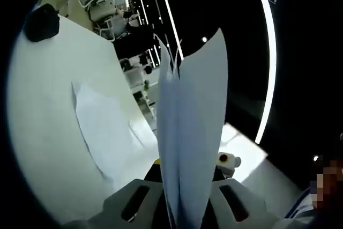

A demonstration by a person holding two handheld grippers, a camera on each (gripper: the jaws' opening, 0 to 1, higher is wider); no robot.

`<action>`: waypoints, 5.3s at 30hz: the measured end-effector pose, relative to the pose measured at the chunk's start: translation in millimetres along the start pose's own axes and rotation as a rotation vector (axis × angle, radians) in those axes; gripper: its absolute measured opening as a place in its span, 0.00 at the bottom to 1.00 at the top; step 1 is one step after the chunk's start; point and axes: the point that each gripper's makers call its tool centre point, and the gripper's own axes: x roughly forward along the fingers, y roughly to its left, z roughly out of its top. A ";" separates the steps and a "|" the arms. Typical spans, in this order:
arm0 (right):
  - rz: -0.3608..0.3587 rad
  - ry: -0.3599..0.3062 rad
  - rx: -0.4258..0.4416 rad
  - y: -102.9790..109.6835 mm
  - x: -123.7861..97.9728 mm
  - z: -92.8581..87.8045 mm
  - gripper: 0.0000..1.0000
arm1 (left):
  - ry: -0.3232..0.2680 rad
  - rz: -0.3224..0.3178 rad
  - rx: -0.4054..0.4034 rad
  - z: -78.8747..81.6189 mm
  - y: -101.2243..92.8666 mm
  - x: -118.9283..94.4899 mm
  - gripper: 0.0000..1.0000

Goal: Organize the stack of printing papers by aligning and flattening the scattered papers on the table

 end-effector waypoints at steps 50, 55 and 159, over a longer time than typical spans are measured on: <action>-0.192 -0.351 -0.284 -31.5 -25.1 60.9 0.60 | -0.064 -0.005 0.027 19.6 -5.9 -18.4 0.06; -0.213 -0.354 -0.276 -36.7 -26.2 60.6 0.60 | -0.062 -0.009 0.029 18.3 -7.6 -17.8 0.06; -0.732 -0.149 -0.326 -57.8 -199.5 -9.0 0.90 | -0.072 -0.080 0.023 40.2 -21.1 -53.9 0.06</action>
